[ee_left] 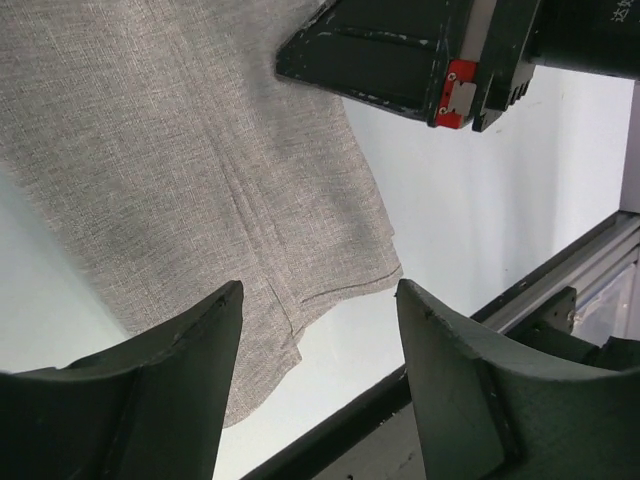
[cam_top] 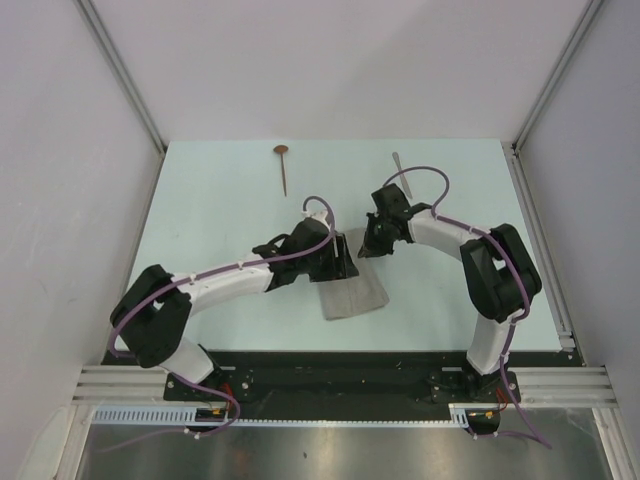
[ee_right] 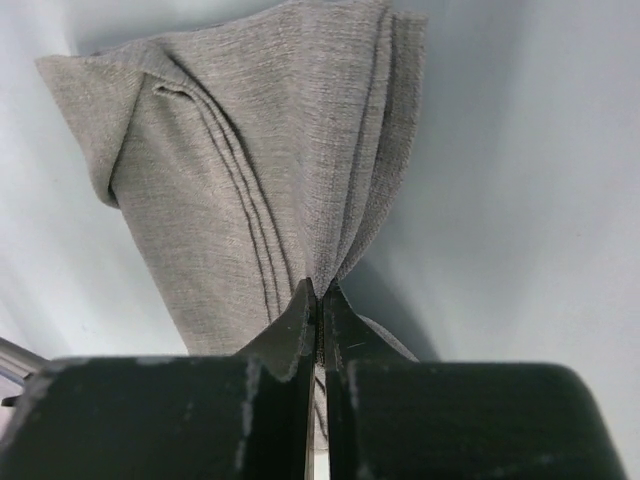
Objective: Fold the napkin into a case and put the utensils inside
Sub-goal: Pick up the 2/3-rectangle-folded napkin at the center of the board.
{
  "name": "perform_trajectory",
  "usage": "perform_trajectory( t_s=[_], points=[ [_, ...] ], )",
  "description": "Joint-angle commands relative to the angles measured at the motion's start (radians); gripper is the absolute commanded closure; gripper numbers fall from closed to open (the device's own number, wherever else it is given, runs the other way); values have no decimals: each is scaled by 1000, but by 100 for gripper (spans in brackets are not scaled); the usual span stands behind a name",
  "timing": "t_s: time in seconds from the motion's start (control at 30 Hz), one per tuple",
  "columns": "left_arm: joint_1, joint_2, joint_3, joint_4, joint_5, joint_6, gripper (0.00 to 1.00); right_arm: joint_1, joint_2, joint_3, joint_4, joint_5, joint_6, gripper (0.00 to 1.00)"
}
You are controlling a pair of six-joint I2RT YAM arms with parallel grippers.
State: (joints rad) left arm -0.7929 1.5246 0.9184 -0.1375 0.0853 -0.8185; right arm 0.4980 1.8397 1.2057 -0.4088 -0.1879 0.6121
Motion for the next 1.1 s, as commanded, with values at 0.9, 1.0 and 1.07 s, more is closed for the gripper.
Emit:
perform_trajectory(
  t_s=[0.9,1.0,1.07],
  points=[
    [35,-23,60,-16,68,28,39,-190,-13,-178,289,-217,-89,50],
    [35,-18,63,-27,67,27,39,-193,6,-147,275,-190,-126,45],
    [34,-17,65,-30,64,27,39,-193,29,-121,254,-182,-153,42]
  ],
)
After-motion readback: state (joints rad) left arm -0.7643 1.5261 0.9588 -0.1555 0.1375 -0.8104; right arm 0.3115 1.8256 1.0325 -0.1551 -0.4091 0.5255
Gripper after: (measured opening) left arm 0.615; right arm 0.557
